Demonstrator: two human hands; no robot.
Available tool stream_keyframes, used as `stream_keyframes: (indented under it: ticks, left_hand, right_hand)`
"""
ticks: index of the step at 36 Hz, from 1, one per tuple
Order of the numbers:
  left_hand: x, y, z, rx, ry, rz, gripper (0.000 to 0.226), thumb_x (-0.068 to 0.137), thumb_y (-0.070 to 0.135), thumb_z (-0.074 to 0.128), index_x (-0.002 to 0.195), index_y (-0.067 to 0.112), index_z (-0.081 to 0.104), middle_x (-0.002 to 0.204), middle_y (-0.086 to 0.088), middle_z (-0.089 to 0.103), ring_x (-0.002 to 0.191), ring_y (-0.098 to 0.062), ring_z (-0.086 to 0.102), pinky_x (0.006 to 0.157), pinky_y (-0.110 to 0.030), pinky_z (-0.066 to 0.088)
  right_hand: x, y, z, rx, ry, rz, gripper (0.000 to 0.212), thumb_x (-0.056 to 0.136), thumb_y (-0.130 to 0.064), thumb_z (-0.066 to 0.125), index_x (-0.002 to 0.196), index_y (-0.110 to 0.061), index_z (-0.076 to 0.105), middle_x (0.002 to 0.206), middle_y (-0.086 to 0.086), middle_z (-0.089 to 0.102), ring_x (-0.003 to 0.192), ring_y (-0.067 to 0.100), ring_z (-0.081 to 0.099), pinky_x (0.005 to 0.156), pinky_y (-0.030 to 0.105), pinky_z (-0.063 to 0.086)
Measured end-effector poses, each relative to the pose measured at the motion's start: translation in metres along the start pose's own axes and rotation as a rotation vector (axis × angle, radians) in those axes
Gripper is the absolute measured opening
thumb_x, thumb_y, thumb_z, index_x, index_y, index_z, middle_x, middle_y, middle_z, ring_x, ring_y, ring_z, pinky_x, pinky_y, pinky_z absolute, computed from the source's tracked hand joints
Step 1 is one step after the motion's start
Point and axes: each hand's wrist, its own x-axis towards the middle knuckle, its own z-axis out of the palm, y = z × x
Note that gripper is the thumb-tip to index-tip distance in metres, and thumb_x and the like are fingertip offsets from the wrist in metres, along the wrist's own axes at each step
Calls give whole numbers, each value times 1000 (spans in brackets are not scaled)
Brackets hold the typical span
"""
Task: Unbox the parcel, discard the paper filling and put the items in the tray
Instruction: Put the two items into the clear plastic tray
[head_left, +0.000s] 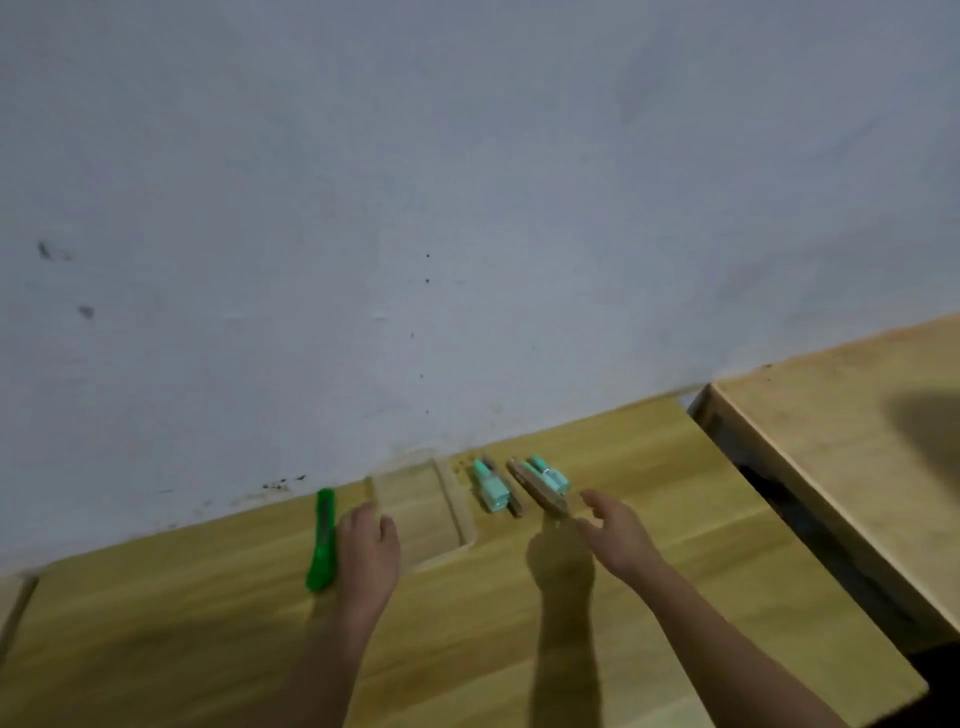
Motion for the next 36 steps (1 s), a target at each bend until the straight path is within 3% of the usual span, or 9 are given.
stream_keyframes:
  ticks: [4, 10, 15, 21, 25, 28, 30, 31, 36]
  left_hand:
    - [12, -18, 6, -119, -21, -142, 46, 97, 21, 43, 139, 3, 36, 140, -18, 41, 125, -34, 45, 100, -39, 38]
    - [23, -25, 24, -249, -112, -214, 50, 96, 20, 46, 143, 9, 30, 137, -20, 46, 121, -32, 48, 103, -43, 40]
    - [22, -14, 28, -332, -97, -208, 49, 98, 14, 40, 145, 9, 26, 150, -8, 30, 135, -21, 34, 98, -14, 28]
    - [23, -11, 35, -478, -103, -164, 50, 98, 10, 35, 146, 11, 21, 150, -6, 30, 134, -16, 34, 105, -22, 32]
    - [24, -11, 39, -505, -75, -126, 47, 98, 6, 33, 144, 8, 23, 137, -3, 39, 112, 3, 47, 78, 2, 39]
    - [24, -12, 42, -499, -38, -129, 47, 99, 13, 33, 145, 13, 26, 132, -13, 49, 104, -26, 57, 81, -22, 54]
    - [23, -12, 42, -511, -16, -127, 47, 99, 14, 33, 145, 13, 27, 140, -18, 44, 120, -38, 49, 99, -49, 45]
    - [23, -13, 43, -517, -7, -122, 46, 99, 14, 33, 145, 13, 27, 142, -17, 42, 123, -37, 46, 101, -48, 43]
    - [26, -15, 48, -516, 11, -114, 44, 99, 8, 31, 143, 5, 27, 143, -8, 38, 119, -6, 41, 79, 7, 35]
  right_hand:
    - [30, -10, 18, -48, 35, -46, 51, 91, -18, 53, 139, -9, 36, 142, 15, 41, 130, 29, 40, 105, 34, 33]
    - [58, -1, 47, -143, 50, -82, 51, 96, -30, 42, 144, -21, 28, 155, 8, 20, 141, 28, 21, 112, 42, 25]
    - [74, -2, 66, -142, 42, -95, 49, 97, -13, 38, 144, -22, 29, 155, 10, 17, 139, 33, 20, 112, 43, 26]
    - [90, -15, 79, -125, 81, -99, 48, 95, -7, 38, 142, -16, 35, 151, 13, 25, 132, 36, 27, 109, 40, 28]
    - [93, -29, 85, -19, 84, -110, 45, 98, -23, 35, 142, -14, 31, 151, 12, 25, 134, 33, 27, 110, 40, 26]
    - [89, -35, 90, 15, 14, -91, 62, 95, -44, 36, 148, -17, 16, 157, 6, 9, 142, 29, 12, 112, 46, 24]
    - [87, -36, 95, -54, -12, -101, 76, 90, -53, 42, 149, -18, 8, 158, 5, 1, 143, 29, 4, 113, 46, 22]
    - [87, -37, 97, -105, -16, -108, 83, 87, -56, 46, 149, -17, 5, 158, 6, -2, 144, 29, 1, 113, 47, 23]
    - [93, -41, 104, -297, -1, -91, 106, 74, -64, 59, 148, -16, 0, 156, 10, -1, 141, 33, 8, 111, 45, 28]
